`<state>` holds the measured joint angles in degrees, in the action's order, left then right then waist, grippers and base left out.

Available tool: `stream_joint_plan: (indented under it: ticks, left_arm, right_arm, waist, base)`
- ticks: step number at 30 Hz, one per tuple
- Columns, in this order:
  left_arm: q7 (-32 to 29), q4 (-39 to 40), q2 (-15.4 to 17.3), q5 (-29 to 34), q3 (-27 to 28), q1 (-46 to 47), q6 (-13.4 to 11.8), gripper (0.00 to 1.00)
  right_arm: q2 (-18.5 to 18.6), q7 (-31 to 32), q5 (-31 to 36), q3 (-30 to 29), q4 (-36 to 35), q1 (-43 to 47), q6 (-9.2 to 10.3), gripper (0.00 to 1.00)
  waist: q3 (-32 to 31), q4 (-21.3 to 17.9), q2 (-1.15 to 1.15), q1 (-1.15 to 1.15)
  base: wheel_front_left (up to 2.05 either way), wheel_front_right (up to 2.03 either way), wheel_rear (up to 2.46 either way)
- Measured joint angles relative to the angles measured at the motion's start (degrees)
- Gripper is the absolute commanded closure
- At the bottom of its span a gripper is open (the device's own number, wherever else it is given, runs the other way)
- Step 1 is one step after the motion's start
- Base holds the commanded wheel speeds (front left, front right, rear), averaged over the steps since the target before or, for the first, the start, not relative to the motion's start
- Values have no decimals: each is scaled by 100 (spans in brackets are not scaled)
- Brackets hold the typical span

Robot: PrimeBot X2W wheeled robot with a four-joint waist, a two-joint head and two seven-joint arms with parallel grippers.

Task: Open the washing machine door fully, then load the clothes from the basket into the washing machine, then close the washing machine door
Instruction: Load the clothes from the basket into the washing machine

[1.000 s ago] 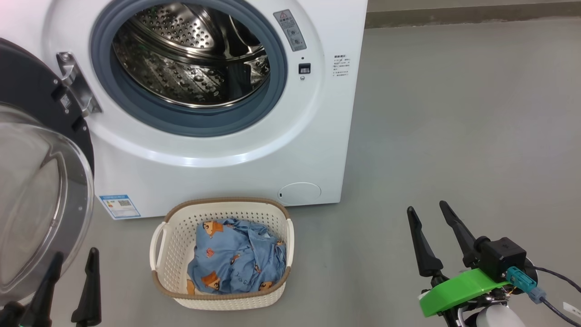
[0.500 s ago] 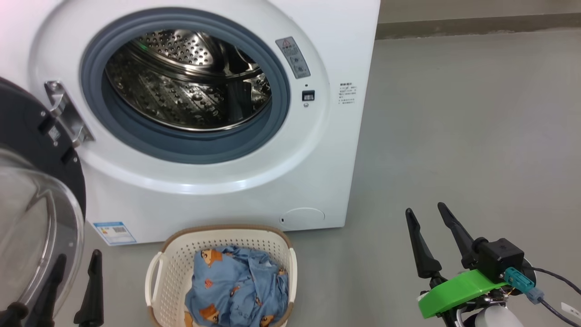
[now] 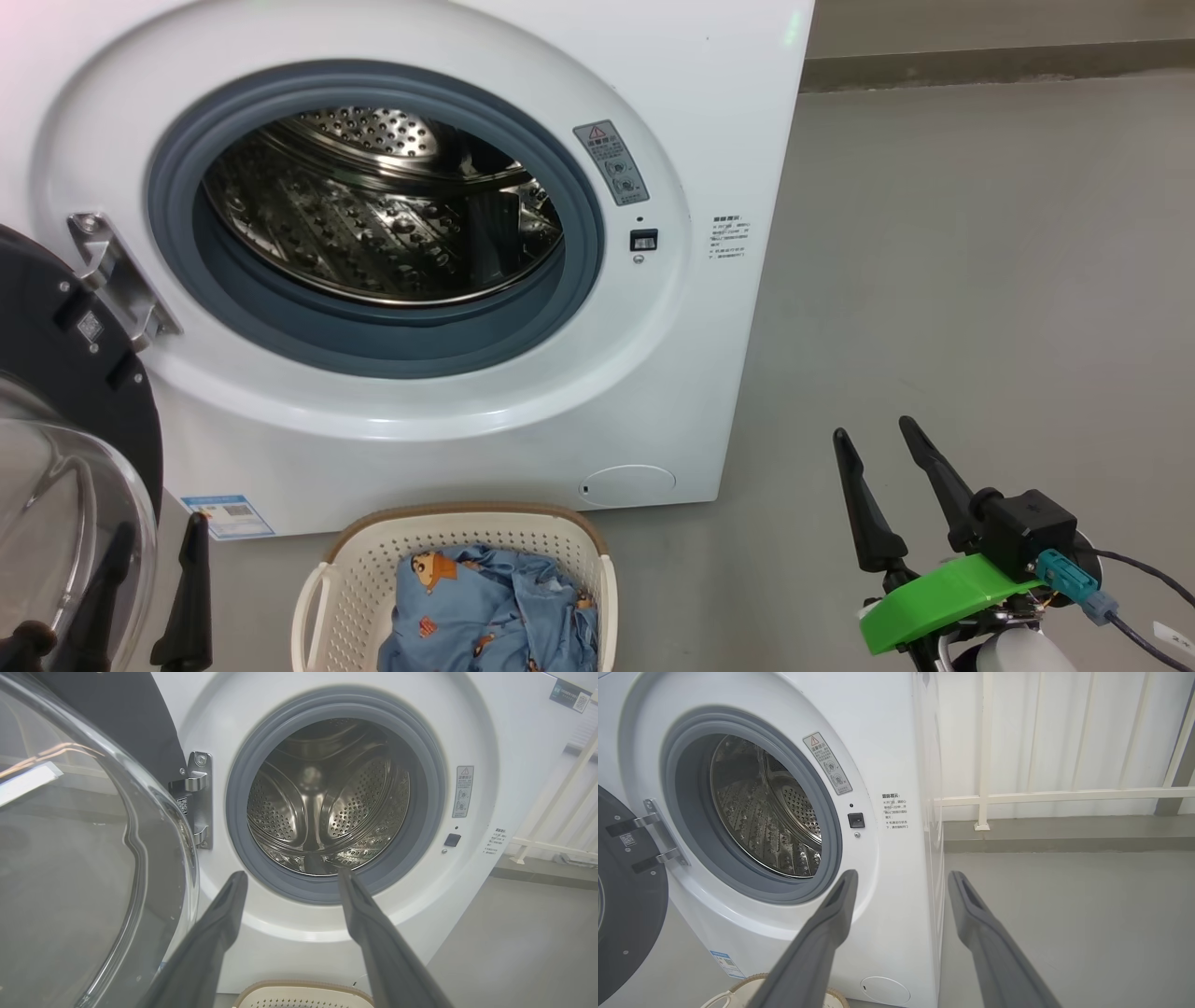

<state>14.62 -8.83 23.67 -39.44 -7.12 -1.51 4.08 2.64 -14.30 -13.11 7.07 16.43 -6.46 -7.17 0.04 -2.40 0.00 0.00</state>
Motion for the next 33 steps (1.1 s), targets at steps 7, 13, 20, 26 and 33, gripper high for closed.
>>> stream_joint_plan:
  ticks: [7,13,20,26,33]
  left_arm:
    - [0,-2,0,0,2,0,0,0]
    - [0,-15,0,0,4,0,-1,0]
    - [1,-56,1,0,9,1,0,0]
    - [1,-81,0,0,11,2,0,0]
    - [1,-88,-1,0,12,2,18,0]
  right_arm:
    - [0,0,0,4,0,0,0,0]
    - [0,0,0,7,1,0,0,0]
    - [0,0,0,12,16,0,0,0]
    - [0,0,-1,19,24,-1,0,0]
    - [0,0,-1,19,23,-1,0,0]
  waist:
    - [6,9,0,0]
    - [7,7,0,0]
    - [9,4,0,0]
    - [10,4,0,0]
    - [10,8,0,0]
  base:
    - [0,0,0]
    - [0,0,0]
    - [0,0,0]
    - [0,0,0]
    - [0,0,0]
